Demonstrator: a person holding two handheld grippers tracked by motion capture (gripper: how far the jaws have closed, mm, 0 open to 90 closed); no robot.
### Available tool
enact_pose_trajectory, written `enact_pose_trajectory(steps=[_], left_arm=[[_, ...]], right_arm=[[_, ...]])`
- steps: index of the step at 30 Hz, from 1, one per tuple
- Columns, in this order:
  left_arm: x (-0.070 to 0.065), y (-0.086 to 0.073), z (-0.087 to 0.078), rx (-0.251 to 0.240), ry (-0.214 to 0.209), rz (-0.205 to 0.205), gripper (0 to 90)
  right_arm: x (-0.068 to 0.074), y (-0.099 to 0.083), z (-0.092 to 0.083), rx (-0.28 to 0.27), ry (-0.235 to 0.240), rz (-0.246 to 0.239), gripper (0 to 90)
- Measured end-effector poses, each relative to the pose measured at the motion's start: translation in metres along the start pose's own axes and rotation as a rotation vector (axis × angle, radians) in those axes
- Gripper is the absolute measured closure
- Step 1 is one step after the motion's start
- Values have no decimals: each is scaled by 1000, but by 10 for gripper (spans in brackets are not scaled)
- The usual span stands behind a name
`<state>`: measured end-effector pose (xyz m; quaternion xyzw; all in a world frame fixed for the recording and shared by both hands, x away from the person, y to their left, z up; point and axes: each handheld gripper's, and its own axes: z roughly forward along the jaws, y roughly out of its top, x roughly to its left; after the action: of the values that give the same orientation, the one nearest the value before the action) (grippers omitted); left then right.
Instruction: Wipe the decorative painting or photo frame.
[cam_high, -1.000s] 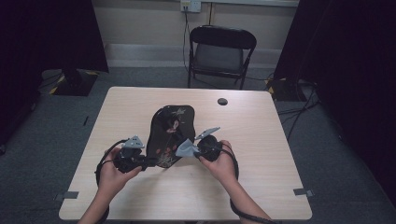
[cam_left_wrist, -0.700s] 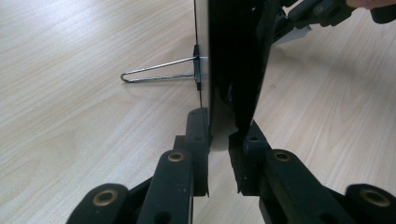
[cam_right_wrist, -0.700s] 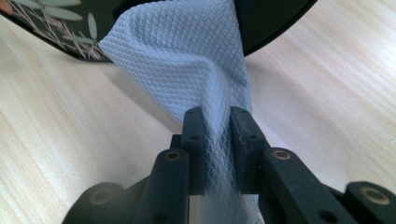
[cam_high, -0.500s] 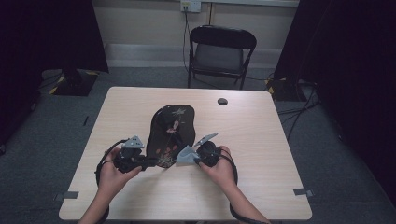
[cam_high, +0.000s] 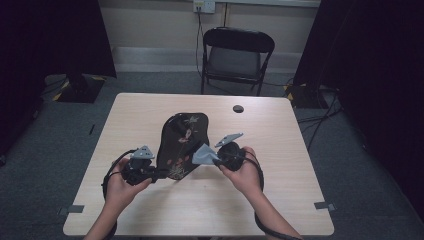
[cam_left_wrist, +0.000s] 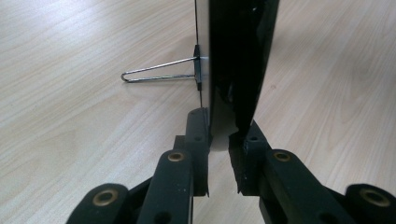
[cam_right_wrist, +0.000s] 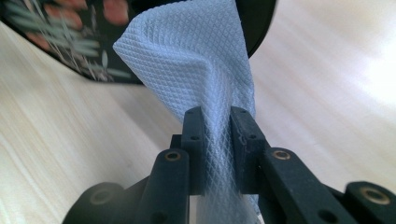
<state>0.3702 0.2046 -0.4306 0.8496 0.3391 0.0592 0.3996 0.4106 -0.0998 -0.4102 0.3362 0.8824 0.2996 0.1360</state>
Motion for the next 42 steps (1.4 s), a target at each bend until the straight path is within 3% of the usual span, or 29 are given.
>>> enact_pose_trajectory(steps=[13, 20, 29, 42], left_arm=[[0, 0, 0, 0, 0, -1, 786], [0, 0, 0, 2, -2, 2, 786], [0, 0, 0, 3, -4, 4, 786], [0, 0, 0, 5, -3, 6, 787]], right_arm=[[-3, 51, -61, -107, -38, -42, 780], [0, 81, -80, -153, -54, -60, 780], [1, 94, -75, -163, -53, -43, 780], [4, 74, -49, -115, -41, -49, 780]])
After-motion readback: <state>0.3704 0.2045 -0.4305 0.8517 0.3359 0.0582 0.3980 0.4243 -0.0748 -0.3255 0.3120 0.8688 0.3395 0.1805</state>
